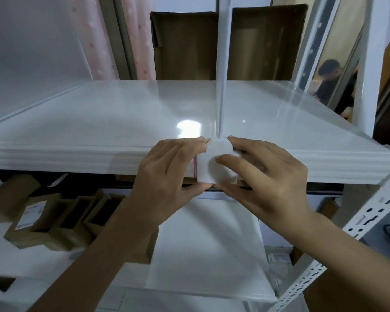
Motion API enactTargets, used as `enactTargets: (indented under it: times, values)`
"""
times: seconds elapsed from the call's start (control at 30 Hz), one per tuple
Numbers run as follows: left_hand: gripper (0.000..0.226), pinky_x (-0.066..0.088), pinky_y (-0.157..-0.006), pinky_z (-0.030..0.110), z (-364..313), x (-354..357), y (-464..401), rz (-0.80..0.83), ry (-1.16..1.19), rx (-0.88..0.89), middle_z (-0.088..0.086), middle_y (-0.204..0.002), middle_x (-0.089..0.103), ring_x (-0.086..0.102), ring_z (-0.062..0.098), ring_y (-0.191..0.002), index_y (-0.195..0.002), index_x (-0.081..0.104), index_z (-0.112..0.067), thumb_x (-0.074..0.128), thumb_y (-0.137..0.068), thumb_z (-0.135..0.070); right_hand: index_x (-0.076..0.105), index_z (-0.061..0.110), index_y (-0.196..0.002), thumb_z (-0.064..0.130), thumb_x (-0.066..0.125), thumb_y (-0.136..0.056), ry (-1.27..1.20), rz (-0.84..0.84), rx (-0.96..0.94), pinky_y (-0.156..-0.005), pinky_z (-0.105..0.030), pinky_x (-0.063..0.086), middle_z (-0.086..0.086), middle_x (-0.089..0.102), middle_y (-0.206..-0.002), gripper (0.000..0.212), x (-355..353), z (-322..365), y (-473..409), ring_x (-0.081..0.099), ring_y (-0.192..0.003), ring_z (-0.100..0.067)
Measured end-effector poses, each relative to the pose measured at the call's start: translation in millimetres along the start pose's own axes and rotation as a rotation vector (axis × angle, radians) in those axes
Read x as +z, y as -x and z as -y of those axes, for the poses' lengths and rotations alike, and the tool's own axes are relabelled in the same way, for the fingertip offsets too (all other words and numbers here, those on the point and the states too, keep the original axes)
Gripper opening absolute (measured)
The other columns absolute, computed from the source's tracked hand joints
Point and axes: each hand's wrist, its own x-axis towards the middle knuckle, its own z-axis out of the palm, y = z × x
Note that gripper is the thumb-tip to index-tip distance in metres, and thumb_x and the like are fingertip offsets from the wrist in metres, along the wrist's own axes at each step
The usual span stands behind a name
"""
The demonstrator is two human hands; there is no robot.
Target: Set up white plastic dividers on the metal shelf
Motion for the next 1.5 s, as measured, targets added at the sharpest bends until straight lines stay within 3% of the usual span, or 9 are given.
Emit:
enactTargets:
  times: [0.47,0.83,1.0,1.17,1.27,1.37,1.43,1.5]
  values:
    - [0.055,0.052,-0.091,0.033,-6,1,2,0.006,-0.045,-0.043,0.014,-0.111,0.069,0.06,0.02,-0.106,-0.112,0.05,-0.007,0.081,-0.075,-0.032,0.075,0.01,-0.099,0.028,0.076,-0.082,0.005,0.003,0.013,-0.078,-0.033,0.049,-0.014,0.07,-0.11,0.025,1,0,1,0.068,-0.089,-0.031]
    - [0.056,0.037,-0.096,0.017,-25,-5,0,0.088,-0.076,-0.219,0.011,-0.115,0.066,0.053,0.014,-0.107,-0.117,0.049,-0.009,0.066,-0.077,-0.044,0.067,0.012,-0.104,0.023,0.075,-0.075,0.007,0.088,0.031,-0.063,-0.03,0.05,-0.008,0.067,-0.112,0.031,-10,5,-1,0.065,-0.084,-0.029]
    - [0.06,0.035,-0.096,0.016,-25,-7,-1,0.131,-0.057,-0.27,0.007,-0.116,0.066,0.051,0.012,-0.107,-0.118,0.054,-0.009,0.078,-0.071,-0.038,0.067,0.011,-0.1,0.026,0.074,-0.076,0.02,0.088,0.031,-0.06,-0.031,0.052,-0.006,0.068,-0.11,0.029,-13,8,-2,0.065,-0.081,-0.027]
    - [0.064,0.051,-0.092,0.033,-16,-14,1,0.146,-0.052,-0.167,0.007,-0.115,0.068,0.063,0.021,-0.104,-0.119,0.052,-0.012,0.084,-0.069,-0.035,0.066,0.012,-0.096,0.033,0.078,-0.075,0.09,0.134,0.079,-0.06,-0.025,0.047,-0.003,0.068,-0.108,0.032,-17,18,-7,0.066,-0.083,-0.022]
    - [0.071,0.051,-0.09,0.029,-13,-23,-2,0.231,-0.065,-0.113,0.005,-0.111,0.069,0.062,0.017,-0.101,-0.117,0.057,-0.01,0.091,-0.058,-0.029,0.067,0.011,-0.093,0.036,0.077,-0.075,0.146,0.16,0.113,-0.059,-0.019,0.039,-0.002,0.069,-0.108,0.032,-22,29,-11,0.066,-0.08,-0.02]
    - [0.072,0.054,-0.085,0.027,-9,-34,-6,0.28,-0.039,-0.058,0.003,-0.108,0.07,0.068,0.019,-0.096,-0.115,0.063,-0.009,0.094,-0.052,-0.024,0.065,0.011,-0.088,0.036,0.081,-0.072,0.19,0.193,0.161,-0.053,-0.022,0.044,-0.001,0.068,-0.108,0.034,-24,37,-14,0.065,-0.073,-0.02]
    - [0.069,0.055,-0.084,0.025,-4,-40,-7,0.291,0.009,-0.045,0.003,-0.11,0.07,0.069,0.018,-0.096,-0.117,0.064,-0.01,0.092,-0.054,-0.017,0.063,0.012,-0.084,0.034,0.085,-0.069,0.19,0.199,0.196,-0.05,-0.027,0.049,0.001,0.066,-0.108,0.035,-25,41,-13,0.064,-0.071,-0.019]
    - [0.066,0.05,-0.091,0.022,-3,-50,-10,0.352,0.064,-0.059,0.001,-0.124,0.065,0.064,0.016,-0.109,-0.129,0.057,-0.014,0.084,-0.068,-0.013,0.061,0.012,-0.081,0.031,0.087,-0.066,0.188,0.202,0.237,-0.051,-0.028,0.05,0.003,0.065,-0.109,0.036,-26,48,-13,0.062,-0.072,-0.017]
